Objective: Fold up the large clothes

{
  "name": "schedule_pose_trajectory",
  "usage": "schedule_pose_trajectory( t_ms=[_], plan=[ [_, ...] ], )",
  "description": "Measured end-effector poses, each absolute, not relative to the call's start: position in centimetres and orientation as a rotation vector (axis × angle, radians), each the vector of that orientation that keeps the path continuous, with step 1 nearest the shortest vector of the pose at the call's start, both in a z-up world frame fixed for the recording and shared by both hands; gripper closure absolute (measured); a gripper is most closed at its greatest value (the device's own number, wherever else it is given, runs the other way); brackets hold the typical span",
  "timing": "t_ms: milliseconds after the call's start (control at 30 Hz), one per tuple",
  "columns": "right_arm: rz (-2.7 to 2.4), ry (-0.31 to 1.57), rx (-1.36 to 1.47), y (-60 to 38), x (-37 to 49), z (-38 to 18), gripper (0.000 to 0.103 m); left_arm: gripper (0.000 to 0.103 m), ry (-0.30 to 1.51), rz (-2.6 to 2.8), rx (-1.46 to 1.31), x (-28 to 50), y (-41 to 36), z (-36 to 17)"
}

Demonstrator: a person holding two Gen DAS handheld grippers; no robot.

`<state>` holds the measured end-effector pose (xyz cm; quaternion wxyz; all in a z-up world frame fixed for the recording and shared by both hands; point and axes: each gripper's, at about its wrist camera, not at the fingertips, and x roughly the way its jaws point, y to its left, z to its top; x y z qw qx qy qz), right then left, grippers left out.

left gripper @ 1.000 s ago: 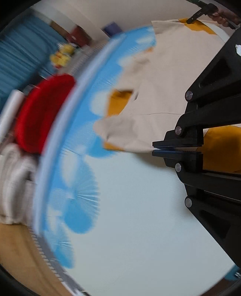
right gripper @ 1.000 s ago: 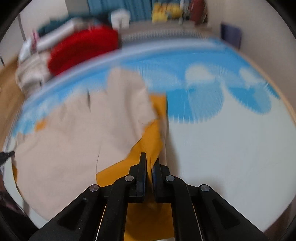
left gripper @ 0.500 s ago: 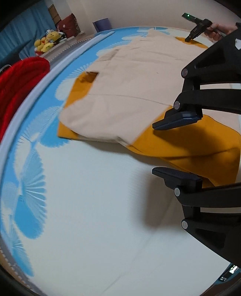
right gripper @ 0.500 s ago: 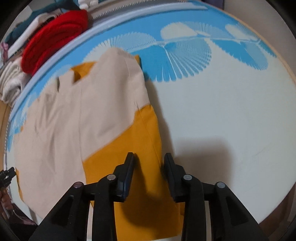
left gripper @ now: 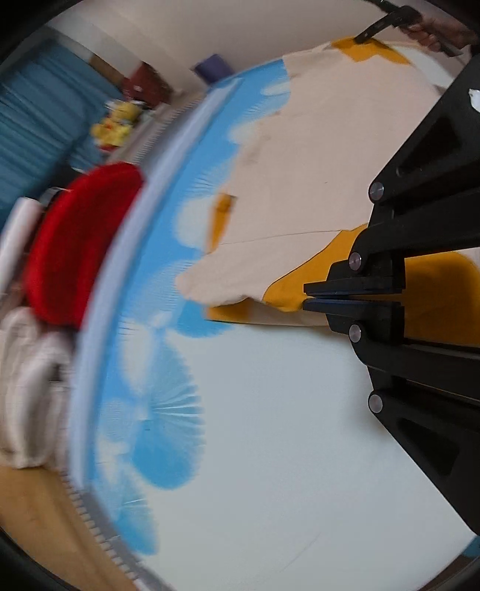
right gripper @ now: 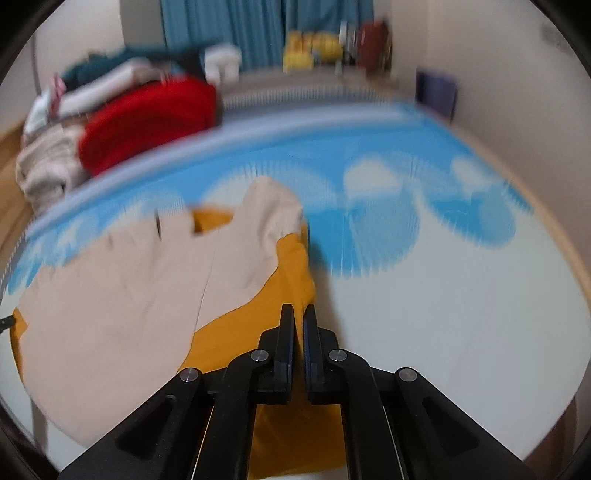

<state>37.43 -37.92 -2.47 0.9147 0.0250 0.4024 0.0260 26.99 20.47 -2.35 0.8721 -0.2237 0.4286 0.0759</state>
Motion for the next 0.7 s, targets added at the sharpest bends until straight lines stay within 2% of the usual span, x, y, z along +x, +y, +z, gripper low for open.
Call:
schedule_pose_trajectory(
  t_ms=[67, 167, 333, 400, 467, 567, 633, 700],
  plan=[
    [0.019, 0.758, 0.025, -37.3, 37.6, -1.5, 0.099, 0.103, 0.877, 0.190, -0.457, 27.3, 20.5, -2.2],
    [0.003, 0.774, 0.010, -36.8, 39.0, -2.2, 0.099, 0.103, 0.918, 0.214, -0.469, 28.7, 20.8, -3.5],
    [-0.042, 1.046, 0.003, -36.7, 43.0, -8.4, 0.099, 0.103, 1.171, 0.247, -0.435, 31.4, 20.7, -9.4],
    [-0.045, 1.090, 0.019, -37.0, 43.6, -9.7, 0.099, 0.103, 1.173, 0.259, -0.452, 31.8, 21.1, -10.1],
    [-0.049, 1.074, 0.022, -37.0, 44.0, -9.7, 0.099, 0.103, 1.123, 0.276, -0.445, 32.3, 21.5, -9.4],
    [-0.068, 0.945, 0.069, -37.0, 44.2, -7.1, 0.100, 0.103, 1.015, 0.289, -0.447, 32.4, 21.8, -7.7],
    [-0.077, 0.869, 0.068, -36.5, 44.2, -5.6, 0.100, 0.103, 1.002, 0.307, -0.406, 32.8, 21.6, -7.4],
    [-0.088, 0.873, 0.055, -35.9, 45.0, -6.1, 0.100, 0.103, 1.049, 0.319, -0.387, 33.6, 21.6, -8.4]
  ],
)
